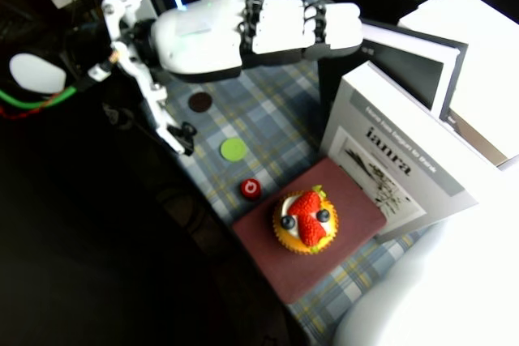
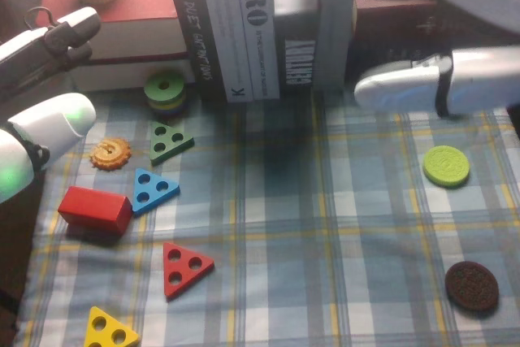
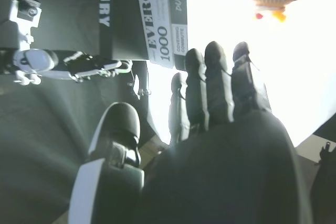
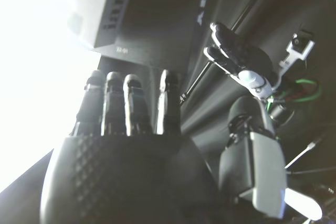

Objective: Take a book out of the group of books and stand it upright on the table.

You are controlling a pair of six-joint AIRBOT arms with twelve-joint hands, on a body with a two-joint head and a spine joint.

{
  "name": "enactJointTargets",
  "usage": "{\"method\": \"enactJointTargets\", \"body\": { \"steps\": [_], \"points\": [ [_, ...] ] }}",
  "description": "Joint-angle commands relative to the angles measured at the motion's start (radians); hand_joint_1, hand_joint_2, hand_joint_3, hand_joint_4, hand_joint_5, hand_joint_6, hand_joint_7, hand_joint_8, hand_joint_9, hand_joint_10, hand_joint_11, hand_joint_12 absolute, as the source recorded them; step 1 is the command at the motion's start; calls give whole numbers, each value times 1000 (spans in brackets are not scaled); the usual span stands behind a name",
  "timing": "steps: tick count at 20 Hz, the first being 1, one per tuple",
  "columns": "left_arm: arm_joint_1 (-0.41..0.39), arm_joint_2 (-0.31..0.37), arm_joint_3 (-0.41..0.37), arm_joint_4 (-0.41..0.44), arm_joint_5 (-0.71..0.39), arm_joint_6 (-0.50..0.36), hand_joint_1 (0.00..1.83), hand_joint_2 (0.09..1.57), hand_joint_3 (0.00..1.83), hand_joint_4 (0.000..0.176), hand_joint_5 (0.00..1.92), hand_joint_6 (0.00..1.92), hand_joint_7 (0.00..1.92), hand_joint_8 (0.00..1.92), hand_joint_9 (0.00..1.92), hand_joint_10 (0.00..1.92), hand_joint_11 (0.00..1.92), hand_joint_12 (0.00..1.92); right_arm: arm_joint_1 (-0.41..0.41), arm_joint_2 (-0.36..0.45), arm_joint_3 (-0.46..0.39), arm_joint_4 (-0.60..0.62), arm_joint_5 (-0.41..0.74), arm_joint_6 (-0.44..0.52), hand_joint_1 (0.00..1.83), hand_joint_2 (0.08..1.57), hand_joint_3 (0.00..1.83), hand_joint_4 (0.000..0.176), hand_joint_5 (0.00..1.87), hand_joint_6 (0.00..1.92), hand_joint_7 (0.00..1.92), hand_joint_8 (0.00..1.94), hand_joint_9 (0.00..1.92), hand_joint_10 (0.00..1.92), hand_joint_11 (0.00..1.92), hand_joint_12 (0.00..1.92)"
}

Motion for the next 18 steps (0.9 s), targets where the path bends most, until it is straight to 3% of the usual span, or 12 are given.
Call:
{"method": "enactJointTargets", "body": {
  "steps": [1,7,9,10,11,12,13,14,15,16,18],
  "points": [
    [-5,2,-2,13,-129,-8,266,1400,0,132,229,0,342,2,248,6,0,3,-9,2,-5,12,17,-10,0,1094,3,176,493,18,70,10,0,0,0,0],
    [4,2,-5,8,-131,-11,240,1386,0,162,208,0,325,1,230,2,0,0,-101,57,-73,13,100,-3,0,1140,14,176,478,2,33,0,0,0,0,0],
    [11,2,-8,5,-134,-12,233,1387,0,158,205,0,319,0,225,0,0,0,-141,93,-107,12,185,5,0,1201,13,176,440,0,6,0,0,0,0,0],
    [13,2,-9,3,-134,-12,236,1389,0,150,220,5,326,3,238,6,8,3,-152,109,-121,11,223,5,159,1229,7,164,513,23,0,0,0,0,0,0],
    [18,2,-10,0,-134,-12,236,1389,0,150,220,5,326,3,238,6,8,3,-171,131,-140,8,287,5,159,1229,7,164,513,23,0,0,0,0,0,0],
    [19,1,-10,-4,-134,-12,170,1388,0,171,206,2,330,1,249,5,18,9,-189,145,-151,7,344,7,484,1049,0,50,404,3,243,5,19,6,0,0],
    [19,1,-10,-5,-134,-12,170,1388,0,171,206,2,330,1,249,5,18,9,-194,149,-154,4,361,10,484,1049,0,50,404,3,243,5,19,6,0,0],
    [19,1,-10,-6,-136,-12,200,1378,0,176,225,6,322,0,260,6,44,22,-205,153,-156,-7,410,34,462,1139,10,87,290,2,98,0,12,2,0,0],
    [20,1,-10,-6,-139,-12,211,1376,0,176,225,5,318,0,264,6,57,29,-208,156,-156,-18,439,50,441,1142,3,100,357,8,89,0,6,0,0,0],
    [20,1,-10,-6,-141,-12,213,1374,0,176,214,1,320,1,269,7,67,34,-208,159,-157,-29,471,56,93,1227,21,161,170,1,47,0,0,0,0,0],
    [20,1,-9,-6,-144,-12,215,1377,0,176,216,2,317,0,265,4,68,35,-208,161,-157,-33,508,56,48,1231,8,168,158,3,123,7,110,11,59,21]
  ]
}}
